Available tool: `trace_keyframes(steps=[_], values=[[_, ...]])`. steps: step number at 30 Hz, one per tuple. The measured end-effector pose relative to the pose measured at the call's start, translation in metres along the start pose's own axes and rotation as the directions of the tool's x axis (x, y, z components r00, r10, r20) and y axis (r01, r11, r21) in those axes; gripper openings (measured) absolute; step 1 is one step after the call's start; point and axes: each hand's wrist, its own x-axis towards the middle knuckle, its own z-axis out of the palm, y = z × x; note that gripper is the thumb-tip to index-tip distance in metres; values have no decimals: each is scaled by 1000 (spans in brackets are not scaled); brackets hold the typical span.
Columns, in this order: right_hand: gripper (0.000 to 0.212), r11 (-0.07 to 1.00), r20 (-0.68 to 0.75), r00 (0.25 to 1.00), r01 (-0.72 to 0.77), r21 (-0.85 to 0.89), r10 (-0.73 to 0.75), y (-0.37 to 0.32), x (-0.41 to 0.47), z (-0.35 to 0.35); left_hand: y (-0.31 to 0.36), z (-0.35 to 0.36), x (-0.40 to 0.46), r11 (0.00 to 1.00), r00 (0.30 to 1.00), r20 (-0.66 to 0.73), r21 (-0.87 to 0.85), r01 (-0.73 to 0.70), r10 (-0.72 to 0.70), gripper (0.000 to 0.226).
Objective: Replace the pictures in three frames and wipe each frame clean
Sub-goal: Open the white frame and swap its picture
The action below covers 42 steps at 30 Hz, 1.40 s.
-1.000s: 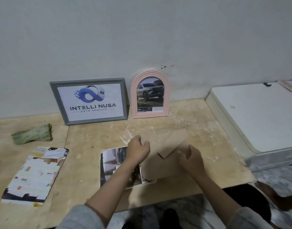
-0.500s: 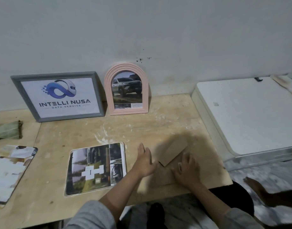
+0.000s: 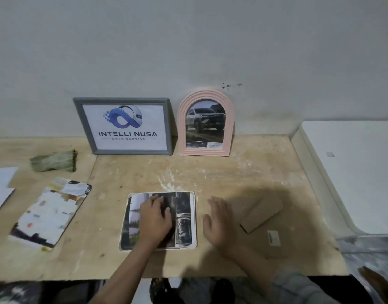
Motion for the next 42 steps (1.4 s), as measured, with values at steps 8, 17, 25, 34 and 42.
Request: trace_keyframes(steps=[8,17,25,34,42], values=[[49,934,260,963,27,-357,71,-49,50,36,-69,-52,37,938,992,87,342,59,-95,57],[79,858,343,876,-139,-494,339,-58,59,47,-87,-60,54,942,968,240,336,-11,-75,66],[78,859,296,866,-247,-449,404,-66,57,49,-85,-66,57,967,986,161,253,10,-53,63],[44,937,178,925,-308,-165,336,-68,50,38,-83,-64,52,999,999,-17,33,30,-30,26],[19,840,165,887,-462,283,432,-66,53,23,-76,-70,49,990,988,-123,-124,73,-89,10]])
